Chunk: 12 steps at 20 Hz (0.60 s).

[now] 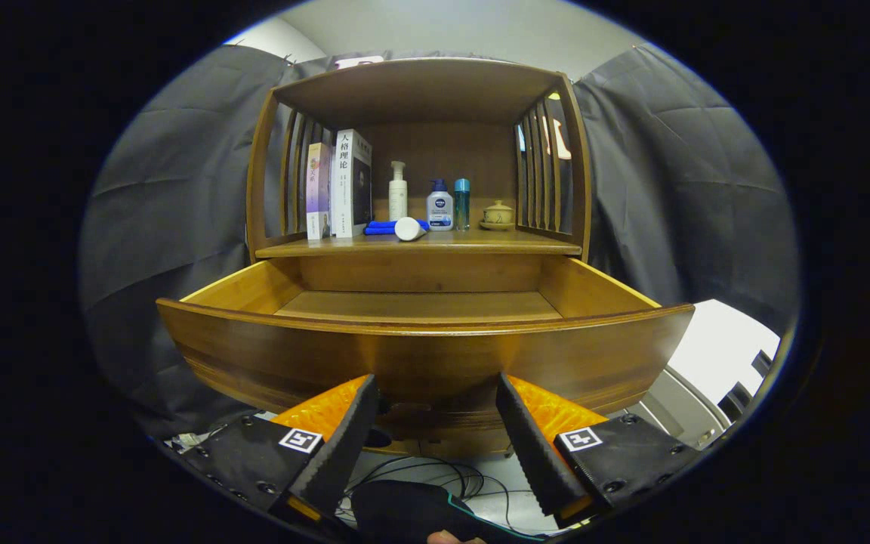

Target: Pull open the drawer, take out the items inside it, and place them on the countertop above the cabinet.

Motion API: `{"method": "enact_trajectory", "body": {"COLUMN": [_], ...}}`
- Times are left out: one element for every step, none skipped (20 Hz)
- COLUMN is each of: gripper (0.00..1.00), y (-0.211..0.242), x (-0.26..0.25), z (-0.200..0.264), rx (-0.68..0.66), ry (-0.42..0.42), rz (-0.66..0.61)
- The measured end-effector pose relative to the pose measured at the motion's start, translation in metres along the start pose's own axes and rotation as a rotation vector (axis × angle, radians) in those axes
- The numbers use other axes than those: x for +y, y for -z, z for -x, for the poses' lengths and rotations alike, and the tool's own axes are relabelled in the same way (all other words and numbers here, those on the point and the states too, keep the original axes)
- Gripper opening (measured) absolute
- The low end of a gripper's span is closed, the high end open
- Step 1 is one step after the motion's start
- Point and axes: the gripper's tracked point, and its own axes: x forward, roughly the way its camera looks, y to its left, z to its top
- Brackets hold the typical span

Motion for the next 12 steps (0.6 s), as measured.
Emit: {"method": "enact_trajectory", "body": {"gripper": [0.98, 0.98, 0.98, 0.98, 0.98, 0.98, 0.98, 0.98, 0.98, 0.98, 0.98, 0.98], "y": [-0.001, -0.002, -0.002, -0.002, -0.003, -0.004, -0.005, -0.004, -0.006, -0.005, -0.006, -0.006], "x": [0.001, 0.001, 0.000, -0.001, -0.001, -0.002, -0.003, -0.002, -0.002, -0.002, -0.001, -0.001], "z": [0.000, -0.001, -0.003, -0.005, -0.010, -0.013, -0.012, -0.013, -0.012, -0.014, -0.013, -0.014], "rx": [0.000, -0.004, -0.003, -0.002, 0.001, 0.003, 0.003, 0.002, -0.004, 0.000, 0.000, 0.002], "ry": [0.001, 0.003, 0.002, -0.002, -0.011, -0.017, -0.019, -0.017, -0.015, -0.015, -0.016, -0.015], "rz": [0.001, 0.002, 0.002, 0.001, 0.001, 0.001, -0.008, -0.002, 0.008, 0.006, -0.002, 0.001]}}
